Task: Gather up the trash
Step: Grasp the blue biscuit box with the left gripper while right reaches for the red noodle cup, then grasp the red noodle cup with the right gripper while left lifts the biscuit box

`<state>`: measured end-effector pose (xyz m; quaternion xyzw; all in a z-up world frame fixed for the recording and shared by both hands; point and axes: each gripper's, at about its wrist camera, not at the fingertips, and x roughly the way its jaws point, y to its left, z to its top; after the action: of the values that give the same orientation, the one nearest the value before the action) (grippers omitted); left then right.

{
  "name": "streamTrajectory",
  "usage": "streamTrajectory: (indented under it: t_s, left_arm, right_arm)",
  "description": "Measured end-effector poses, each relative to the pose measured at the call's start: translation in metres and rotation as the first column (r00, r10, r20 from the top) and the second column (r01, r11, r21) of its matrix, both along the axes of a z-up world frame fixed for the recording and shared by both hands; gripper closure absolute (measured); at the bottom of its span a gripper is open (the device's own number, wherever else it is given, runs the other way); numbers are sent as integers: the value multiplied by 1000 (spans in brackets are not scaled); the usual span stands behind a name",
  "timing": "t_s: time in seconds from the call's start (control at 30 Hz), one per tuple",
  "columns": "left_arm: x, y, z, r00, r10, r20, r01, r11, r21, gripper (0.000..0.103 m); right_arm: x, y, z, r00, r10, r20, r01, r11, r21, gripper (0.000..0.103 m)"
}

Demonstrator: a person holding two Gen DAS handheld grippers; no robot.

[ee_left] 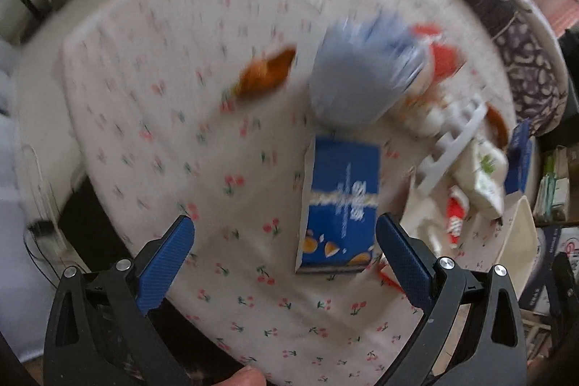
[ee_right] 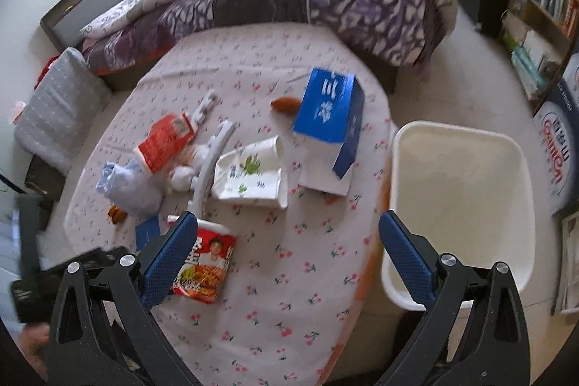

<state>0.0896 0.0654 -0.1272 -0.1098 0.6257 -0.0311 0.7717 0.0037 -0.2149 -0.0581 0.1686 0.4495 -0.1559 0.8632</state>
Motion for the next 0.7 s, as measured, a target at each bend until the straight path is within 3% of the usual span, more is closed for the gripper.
streamTrajectory:
  t_s: [0.13, 0.2, 0.23, 0.3, 0.4, 0.5, 0.53, 0.57, 0.7]
  left_arm:
    - [2, -20, -12, 1000, -13, -8, 13, 999, -37, 6]
    - [4, -31, -16, 1000, -26, 1, 26, 1000, -3, 6]
    - [8, -38, -17, 1000, -29, 4, 29, 999, -24, 6]
    - [16, -51, -20, 999, -33, 2, 34, 998, -57, 6]
    - [25, -65, -33, 998, -57, -26, 56, 998, -33, 6]
    - [29, -65, -44, 998, -39, -44, 39, 999, -6, 21]
    - [32, -65, -41, 999, -38, -27, 38, 999, 0, 37]
    - [32, -64, -40, 999, -41, -20, 41, 999, 4, 45]
    - [40, -59, -36, 999, -47, -22, 45, 998, -54, 47]
  right_arm:
    - [-3, 4, -5, 1000, 16, -25, -15, 999, 32, 7]
    - [1, 0, -6, 999, 10, -46, -8, 999, 51, 7]
    - [2, -1, -8, 999, 2, -54, 2, 998, 67, 7]
    - [2, -7, -15, 997, -24, -69, 32, 992, 120, 7]
    - [3, -15, -26, 994, -59, -96, 80, 972, 222, 7]
    - [5, -17, -37, 988, -94, -123, 129, 941, 314, 7]
    - [6, -16, -40, 986, -103, -129, 141, 933, 332, 7]
    - [7, -14, -43, 984, -113, -135, 154, 923, 351, 7]
    - [19, 5, -53, 983, -97, -158, 149, 919, 365, 7]
